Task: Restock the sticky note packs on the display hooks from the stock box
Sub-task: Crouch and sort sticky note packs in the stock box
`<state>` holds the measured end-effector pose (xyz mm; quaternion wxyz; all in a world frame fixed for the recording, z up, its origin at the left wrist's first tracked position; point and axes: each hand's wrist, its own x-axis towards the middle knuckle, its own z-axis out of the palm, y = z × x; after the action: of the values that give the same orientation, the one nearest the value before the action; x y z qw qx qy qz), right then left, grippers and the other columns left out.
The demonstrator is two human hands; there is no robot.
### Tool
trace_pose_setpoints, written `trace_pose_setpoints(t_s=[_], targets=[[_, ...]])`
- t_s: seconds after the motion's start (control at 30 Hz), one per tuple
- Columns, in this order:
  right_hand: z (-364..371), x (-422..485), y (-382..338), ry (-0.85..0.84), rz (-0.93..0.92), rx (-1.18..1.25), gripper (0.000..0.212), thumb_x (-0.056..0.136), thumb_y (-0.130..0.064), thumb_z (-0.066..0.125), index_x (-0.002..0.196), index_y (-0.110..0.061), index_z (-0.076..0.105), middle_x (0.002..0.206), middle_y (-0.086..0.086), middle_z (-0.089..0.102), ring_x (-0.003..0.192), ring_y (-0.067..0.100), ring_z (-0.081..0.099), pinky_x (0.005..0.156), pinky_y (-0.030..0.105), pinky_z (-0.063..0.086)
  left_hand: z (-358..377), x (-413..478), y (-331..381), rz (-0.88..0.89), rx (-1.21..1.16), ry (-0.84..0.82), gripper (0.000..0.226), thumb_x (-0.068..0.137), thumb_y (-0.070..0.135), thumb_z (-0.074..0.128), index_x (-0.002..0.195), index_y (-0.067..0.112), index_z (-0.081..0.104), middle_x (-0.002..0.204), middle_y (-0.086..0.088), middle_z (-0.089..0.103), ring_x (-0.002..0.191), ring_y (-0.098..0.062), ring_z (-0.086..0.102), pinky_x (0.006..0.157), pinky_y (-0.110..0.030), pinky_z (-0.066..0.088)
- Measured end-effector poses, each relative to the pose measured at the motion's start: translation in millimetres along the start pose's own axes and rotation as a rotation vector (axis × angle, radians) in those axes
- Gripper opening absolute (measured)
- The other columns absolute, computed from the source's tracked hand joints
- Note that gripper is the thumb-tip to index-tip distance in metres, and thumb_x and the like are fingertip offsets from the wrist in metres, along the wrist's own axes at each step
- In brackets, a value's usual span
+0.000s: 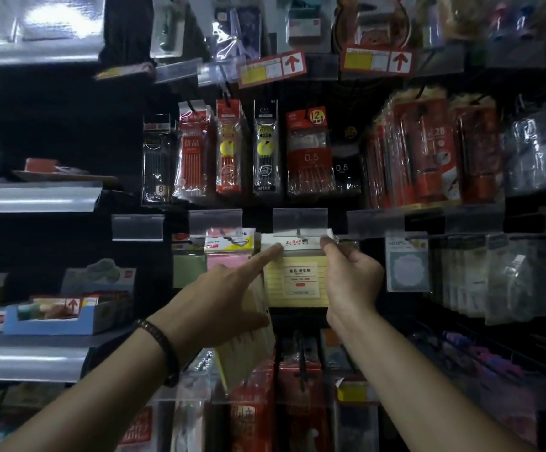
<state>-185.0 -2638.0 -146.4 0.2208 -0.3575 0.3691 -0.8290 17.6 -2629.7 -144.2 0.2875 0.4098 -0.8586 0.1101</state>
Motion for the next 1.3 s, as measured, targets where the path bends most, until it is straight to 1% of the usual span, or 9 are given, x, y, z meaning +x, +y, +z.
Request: trace_pose_setpoints(t_s=[0.17, 0.3, 0.4, 0.57, 0.77, 0.87, 1.0, 1.1, 1.3], targets=[[7.7, 4.8, 2.0, 0.026, -0.015, -0.035, 0.015, 0.095, -0.028, 0.079, 0.093, -0.014, 0.073, 0.085, -0.001, 0.076, 0.072, 0.013, 0.075, 0.049, 0.02, 0.054, 1.6, 10.4, 4.4, -0.026, 0.09, 0.003, 0.115, 0.085, 0.048, 0.083, 0.162, 0.055, -0.002, 0.127, 0.001, 0.07, 0.1, -0.018, 0.072, 0.081, -0.042, 0.067], [14.4, 16.5, 10.1, 0.049, -0.008, -0.089, 0.012, 0.096, -0.025, 0.077, 0.095, -0.015, 0.071, 0.091, -0.003, 0.073, 0.083, 0.011, 0.072, 0.061, 0.02, 0.058, 9.8, 16.1, 8.8, -0.054, 0.114, -0.05, 0.101, 0.089, 0.045, 0.081, 0.164, 0.049, 0.013, 0.109, 0.0, 0.073, 0.093, -0.016, 0.073, 0.079, -0.037, 0.067], [21.1, 25.4, 14.2, 0.045, 0.001, -0.121, 0.012, 0.096, -0.026, 0.077, 0.093, -0.018, 0.069, 0.093, 0.0, 0.074, 0.087, 0.018, 0.075, 0.075, 0.035, 0.066, 11.9, 11.9, 11.9, -0.075, 0.065, -0.013, 0.081, 0.094, 0.045, 0.075, 0.161, 0.046, 0.029, 0.125, 0.001, 0.071, 0.104, -0.017, 0.072, 0.081, -0.035, 0.067], [12.6, 22.1, 18.2, 0.045, -0.009, -0.168, 0.015, 0.097, -0.031, 0.076, 0.102, -0.02, 0.068, 0.094, -0.006, 0.07, 0.081, 0.01, 0.069, 0.063, 0.024, 0.056, 18.9, -6.1, 7.0, -0.132, -0.228, 0.055, 0.049, 0.107, 0.028, 0.059, 0.152, 0.04, 0.046, 0.142, 0.004, 0.059, 0.118, -0.017, 0.067, 0.075, -0.028, 0.066], [-17.4, -17.9, 22.3, -0.021, -0.194, -0.307, 0.015, 0.099, -0.031, 0.071, 0.106, -0.022, 0.062, 0.1, -0.005, 0.068, 0.088, 0.012, 0.067, 0.06, 0.02, 0.046, 32.7, -25.7, 1.0, -0.069, -0.7, 0.218, 0.045, 0.106, 0.011, 0.059, 0.138, 0.042, 0.059, 0.129, 0.017, 0.059, 0.11, -0.011, 0.068, 0.062, -0.024, 0.062], [-31.7, -34.7, 20.0, -0.238, -0.145, -0.337, 0.021, 0.102, -0.038, 0.066, 0.102, -0.017, 0.067, 0.092, -0.003, 0.072, 0.075, 0.006, 0.068, 0.05, 0.012, 0.045, 37.1, -28.0, 3.2, -0.024, -0.84, 0.314, 0.038, 0.106, 0.014, 0.06, 0.132, 0.042, 0.062, 0.133, 0.009, 0.065, 0.109, -0.016, 0.073, 0.063, -0.028, 0.063], [-36.1, -44.5, 15.0, -0.382, 0.015, -0.279, 0.03, 0.104, -0.04, 0.063, 0.092, -0.017, 0.078, 0.088, 0.0, 0.079, 0.08, 0.013, 0.076, 0.057, 0.022, 0.056, 44.1, -26.4, 9.4, -0.055, -1.025, 0.334, 0.038, 0.105, 0.016, 0.062, 0.131, 0.043, 0.062, 0.124, 0.002, 0.072, 0.108, -0.02, 0.075, 0.073, -0.043, 0.068], [-33.8, -44.3, 10.9, -0.344, 0.059, -0.156, 0.023, 0.103, -0.033, 0.067, 0.094, -0.015, 0.077, 0.089, 0.005, 0.08, 0.082, 0.022, 0.079, 0.069, 0.037, 0.066, 54.3, -23.6, 14.4, -0.08, -1.043, 0.372, 0.038, 0.104, 0.018, 0.065, 0.134, 0.041, 0.062, 0.123, 0.005, 0.073, 0.108, -0.018, 0.075, 0.08, -0.044, 0.067], [-26.8, -34.4, 5.3, -0.268, -0.008, -0.043, 0.02, 0.105, -0.026, 0.062, 0.091, -0.012, 0.067, 0.087, 0.005, 0.079, 0.079, 0.022, 0.079, 0.063, 0.034, 0.064, 53.5, -8.8, 16.6, -0.071, -0.918, 0.448, 0.037, 0.109, 0.011, 0.054, 0.138, 0.033, 0.063, 0.126, 0.011, 0.066, 0.104, -0.001, 0.072, 0.075, -0.023, 0.064]])
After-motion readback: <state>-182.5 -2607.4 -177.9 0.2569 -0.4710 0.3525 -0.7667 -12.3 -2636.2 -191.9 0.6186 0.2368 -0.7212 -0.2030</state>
